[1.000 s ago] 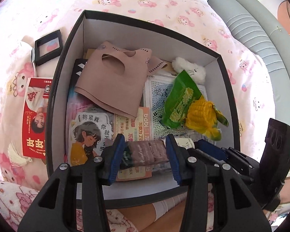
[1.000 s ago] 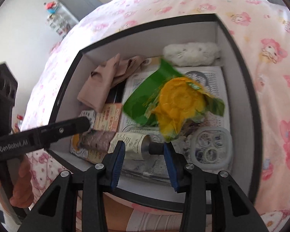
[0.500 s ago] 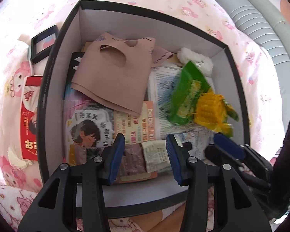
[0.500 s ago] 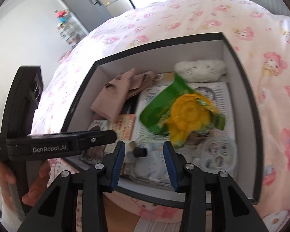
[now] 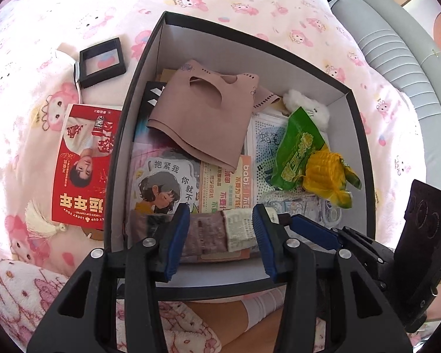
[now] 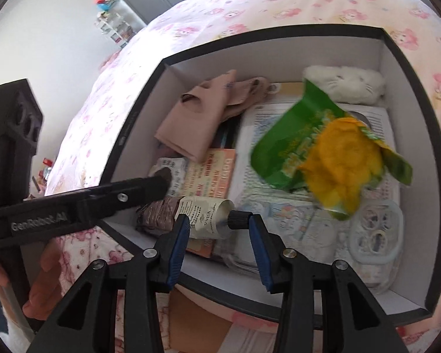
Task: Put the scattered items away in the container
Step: 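Open the left gripper to release the tube and withdraw, then move the left gripper to the red printed packet and grasp it, then lift the red packet and carry it over the black box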
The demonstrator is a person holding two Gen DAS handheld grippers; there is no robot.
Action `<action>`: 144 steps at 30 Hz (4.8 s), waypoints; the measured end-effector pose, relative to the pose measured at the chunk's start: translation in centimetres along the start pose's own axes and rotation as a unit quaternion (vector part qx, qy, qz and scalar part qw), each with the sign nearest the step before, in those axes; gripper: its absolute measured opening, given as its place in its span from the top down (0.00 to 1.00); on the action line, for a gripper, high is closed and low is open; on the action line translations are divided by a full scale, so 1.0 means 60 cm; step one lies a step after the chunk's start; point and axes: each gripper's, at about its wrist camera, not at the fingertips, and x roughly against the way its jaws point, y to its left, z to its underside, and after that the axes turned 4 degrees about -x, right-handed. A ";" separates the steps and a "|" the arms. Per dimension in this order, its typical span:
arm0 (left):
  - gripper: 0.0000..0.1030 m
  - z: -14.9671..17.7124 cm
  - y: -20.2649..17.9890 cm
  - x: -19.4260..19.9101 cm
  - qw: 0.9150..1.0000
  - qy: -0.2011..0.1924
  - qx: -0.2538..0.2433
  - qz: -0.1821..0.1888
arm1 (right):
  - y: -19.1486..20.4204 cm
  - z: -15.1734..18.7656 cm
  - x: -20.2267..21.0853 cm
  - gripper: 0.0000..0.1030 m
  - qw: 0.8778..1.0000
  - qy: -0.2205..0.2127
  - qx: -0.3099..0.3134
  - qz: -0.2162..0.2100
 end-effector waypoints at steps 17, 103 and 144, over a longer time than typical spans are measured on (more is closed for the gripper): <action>0.58 -0.040 -0.067 -0.056 0.994 0.045 -0.069 0.066 | -0.065 0.012 0.104 0.62 0.987 -0.137 -0.079 0.010; 0.48 -0.058 0.271 -0.050 0.985 0.023 0.164 0.045 | 0.211 -0.075 -0.082 0.61 0.997 -0.063 0.026 0.047; 1.00 -0.009 0.116 0.145 0.966 -0.101 0.071 0.226 | 0.151 -0.040 0.054 0.47 0.989 -0.043 0.035 -0.139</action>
